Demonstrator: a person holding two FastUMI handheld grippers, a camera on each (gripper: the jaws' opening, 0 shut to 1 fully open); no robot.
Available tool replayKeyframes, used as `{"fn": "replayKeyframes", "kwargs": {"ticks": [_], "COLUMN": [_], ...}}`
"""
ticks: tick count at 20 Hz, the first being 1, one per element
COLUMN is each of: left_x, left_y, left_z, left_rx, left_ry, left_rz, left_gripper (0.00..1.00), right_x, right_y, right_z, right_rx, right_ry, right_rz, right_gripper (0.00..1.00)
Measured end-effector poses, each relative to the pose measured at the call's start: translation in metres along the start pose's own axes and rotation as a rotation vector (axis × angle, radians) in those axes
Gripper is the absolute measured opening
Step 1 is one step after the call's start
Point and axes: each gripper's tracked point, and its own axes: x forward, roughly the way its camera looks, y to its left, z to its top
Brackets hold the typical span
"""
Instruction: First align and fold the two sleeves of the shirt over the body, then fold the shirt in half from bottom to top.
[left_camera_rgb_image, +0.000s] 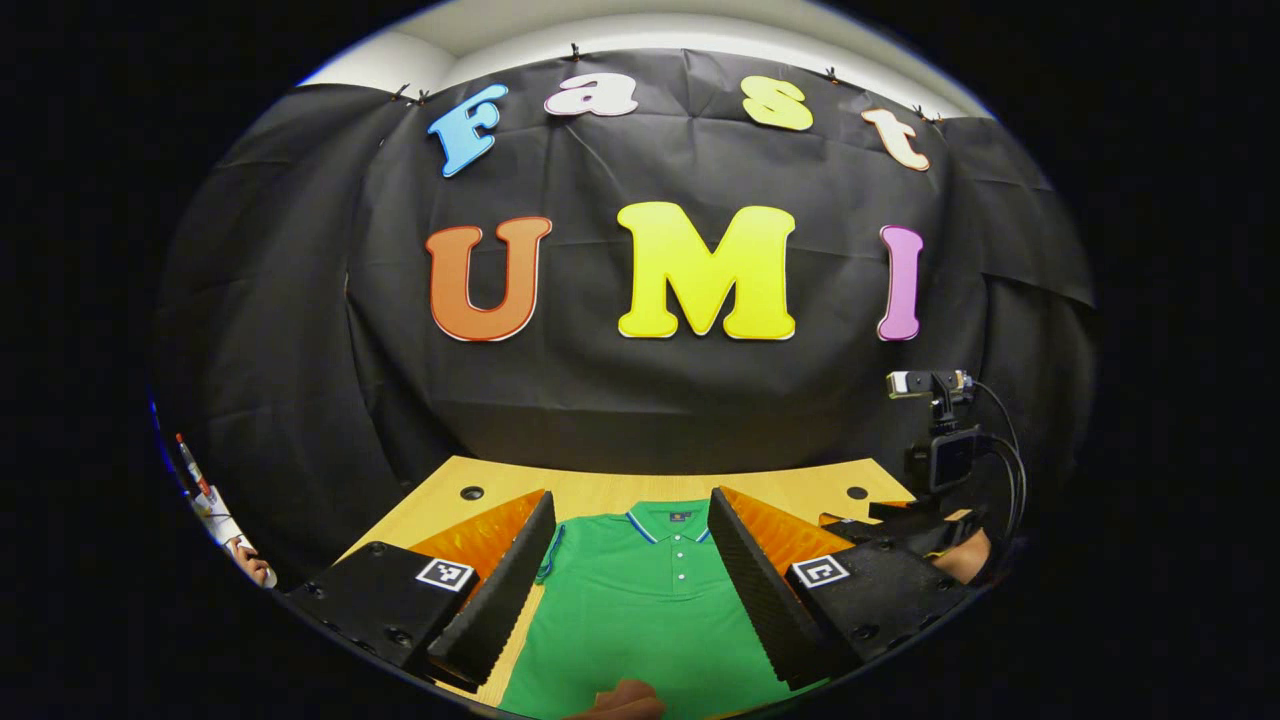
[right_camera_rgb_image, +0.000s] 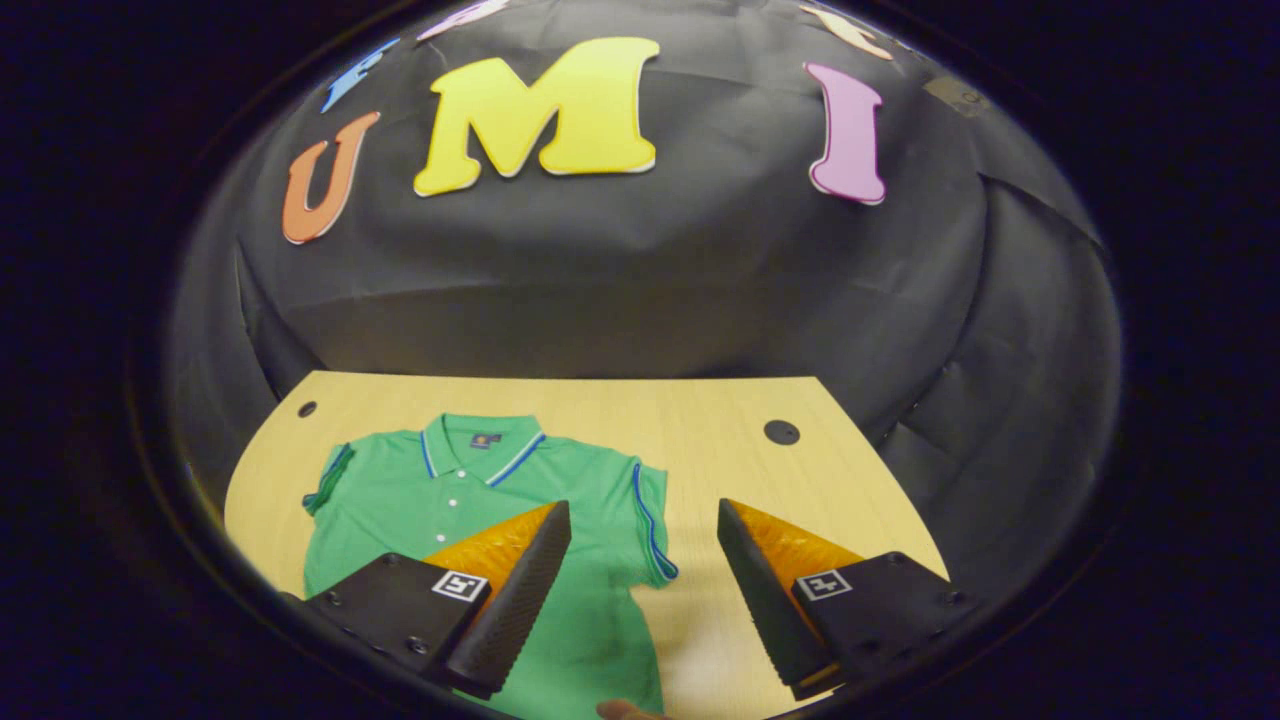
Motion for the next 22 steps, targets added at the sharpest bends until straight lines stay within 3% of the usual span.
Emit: {"fn": "replayKeyframes", "kwargs": {"ticks": [7, 13, 17, 20, 22], "left_x": [-0.001, -0.007, -0.012, -0.015, -0.017], "left_y": [0.013, 0.015, 0.009, 0.009, 0.01], "left_z": [-0.028, -0.048, -0.057, -0.062, -0.067], "left_rx": [-0.001, -0.003, -0.011, -0.001, -0.003], "left_ry": [0.076, 0.134, 0.163, 0.17, 0.184], "left_rz": [0.101, 0.147, 0.146, 0.149, 0.155], "left_gripper": [0.99, 0.99, 1.0, 0.99, 0.99], "right_x": [0.092, 0.126, 0.133, 0.134, 0.135], "right_y": [-0.012, -0.01, -0.012, -0.008, -0.003], "right_z": [-0.04, -0.066, -0.076, -0.077, -0.077], "right_rx": [-0.04, -0.036, -0.033, -0.018, -0.023], "right_ry": [0.134, 0.232, 0.265, 0.271, 0.263], "right_rz": [-0.003, 0.005, 0.006, 0.025, 0.051], "right_gripper": [0.96, 0.94, 0.78, 0.27, 0.2]}}
